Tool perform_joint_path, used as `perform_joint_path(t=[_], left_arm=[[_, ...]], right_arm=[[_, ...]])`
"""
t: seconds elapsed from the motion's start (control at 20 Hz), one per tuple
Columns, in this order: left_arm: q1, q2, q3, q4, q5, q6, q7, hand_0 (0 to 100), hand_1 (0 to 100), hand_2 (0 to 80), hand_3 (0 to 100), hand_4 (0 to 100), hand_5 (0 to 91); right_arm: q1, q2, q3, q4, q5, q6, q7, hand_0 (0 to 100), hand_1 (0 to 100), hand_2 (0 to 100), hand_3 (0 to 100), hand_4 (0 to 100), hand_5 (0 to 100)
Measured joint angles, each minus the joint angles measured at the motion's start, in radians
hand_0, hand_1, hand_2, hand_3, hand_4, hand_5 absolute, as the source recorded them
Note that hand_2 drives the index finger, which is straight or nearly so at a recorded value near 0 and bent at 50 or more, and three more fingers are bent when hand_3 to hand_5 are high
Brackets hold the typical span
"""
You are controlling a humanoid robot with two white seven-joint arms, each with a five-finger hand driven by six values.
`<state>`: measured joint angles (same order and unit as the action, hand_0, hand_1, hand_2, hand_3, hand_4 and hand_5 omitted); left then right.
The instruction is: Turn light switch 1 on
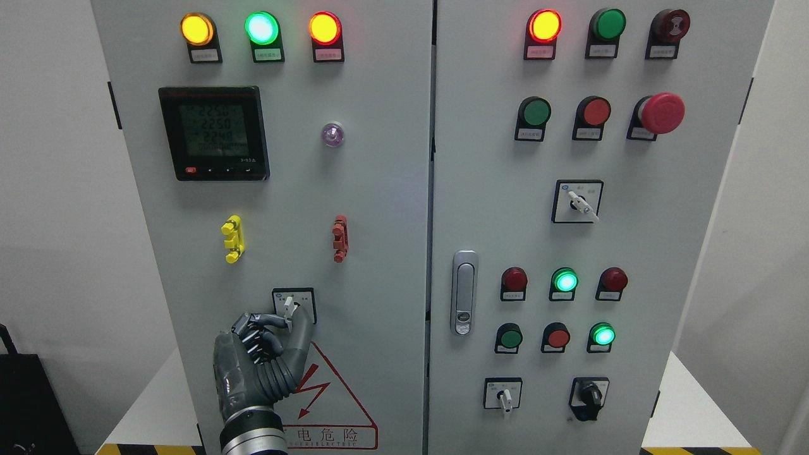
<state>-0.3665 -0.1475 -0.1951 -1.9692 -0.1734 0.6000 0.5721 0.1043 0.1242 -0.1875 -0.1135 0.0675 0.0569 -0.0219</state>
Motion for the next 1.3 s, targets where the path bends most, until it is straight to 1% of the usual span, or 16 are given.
perform_joint_path(t=[0.45,1.3], left_arm=[[0.005,0.001,-0.001,-0.001,0.000,-0.005,-0.001,50,72,60.8,100,98,84.3],[0.009,0.001,-0.001,-0.002,0.001,-0.009,-0.003,54,70,61.1,100,99,84.3]], right_arm=[[0.000,0.000,0.000,0.000,0.000,0.000,0.000,0,0,0,0,0,0],[0.000,0.000,0.000,0.000,0.000,0.000,0.000,0,0,0,0,0,0]])
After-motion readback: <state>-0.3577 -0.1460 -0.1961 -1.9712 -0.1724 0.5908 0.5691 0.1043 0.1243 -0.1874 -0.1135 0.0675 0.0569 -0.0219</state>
